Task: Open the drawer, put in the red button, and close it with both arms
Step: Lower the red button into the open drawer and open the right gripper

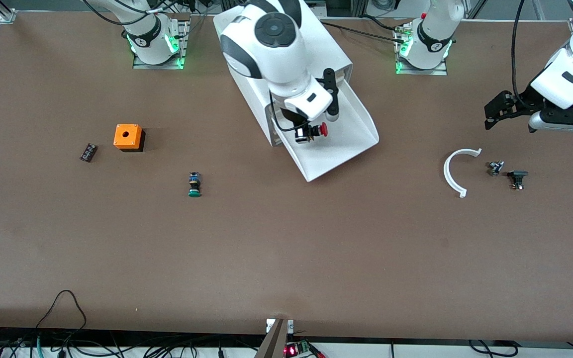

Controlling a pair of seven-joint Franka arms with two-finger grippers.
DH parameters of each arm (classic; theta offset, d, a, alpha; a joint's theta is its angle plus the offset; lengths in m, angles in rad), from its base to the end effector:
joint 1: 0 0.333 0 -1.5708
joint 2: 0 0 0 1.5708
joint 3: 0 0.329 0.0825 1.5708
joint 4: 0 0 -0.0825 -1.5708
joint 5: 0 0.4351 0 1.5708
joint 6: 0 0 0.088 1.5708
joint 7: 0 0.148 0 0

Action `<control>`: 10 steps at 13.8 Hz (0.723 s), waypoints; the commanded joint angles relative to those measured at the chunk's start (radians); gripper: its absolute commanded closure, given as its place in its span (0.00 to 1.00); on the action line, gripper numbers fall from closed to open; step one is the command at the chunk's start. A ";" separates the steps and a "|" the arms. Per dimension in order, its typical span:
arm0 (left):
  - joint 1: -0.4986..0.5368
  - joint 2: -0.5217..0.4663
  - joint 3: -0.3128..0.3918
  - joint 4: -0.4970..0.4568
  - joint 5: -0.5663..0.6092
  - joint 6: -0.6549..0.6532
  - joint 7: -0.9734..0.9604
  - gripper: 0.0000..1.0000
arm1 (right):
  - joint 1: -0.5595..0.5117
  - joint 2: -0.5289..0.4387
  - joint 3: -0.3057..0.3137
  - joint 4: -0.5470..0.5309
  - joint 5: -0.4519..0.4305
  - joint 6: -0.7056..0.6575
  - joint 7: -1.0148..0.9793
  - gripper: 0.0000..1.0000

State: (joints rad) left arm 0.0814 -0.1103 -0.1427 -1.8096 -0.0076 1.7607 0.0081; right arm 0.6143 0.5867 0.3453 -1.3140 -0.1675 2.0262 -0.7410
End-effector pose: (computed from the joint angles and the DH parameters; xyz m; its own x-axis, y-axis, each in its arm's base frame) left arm 0.5837 -0.0397 0.5521 0.9959 -0.0679 0.0602 -0.0675 -0.9977 -0.0086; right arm 0.5103 0.6092 0.3820 -0.1273 0.9825 0.1357 0.9895 0.1164 0.0856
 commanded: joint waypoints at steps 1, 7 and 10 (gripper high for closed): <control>-0.003 0.000 0.003 0.003 0.017 -0.010 0.004 0.00 | 0.031 0.056 0.000 0.047 -0.038 -0.018 -0.073 0.89; -0.003 0.011 0.003 0.007 0.020 -0.003 -0.008 0.00 | 0.074 0.110 0.000 0.045 -0.090 -0.012 -0.094 0.85; -0.008 0.023 0.002 0.006 0.009 0.014 -0.011 0.00 | 0.108 0.142 -0.003 0.047 -0.095 -0.009 -0.081 0.81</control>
State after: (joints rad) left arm 0.0813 -0.0995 -0.1427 -1.8100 -0.0076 1.7626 0.0080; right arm 0.6938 0.6921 0.3447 -1.3090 -0.2415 2.0281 -0.8199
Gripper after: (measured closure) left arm 0.000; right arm 0.595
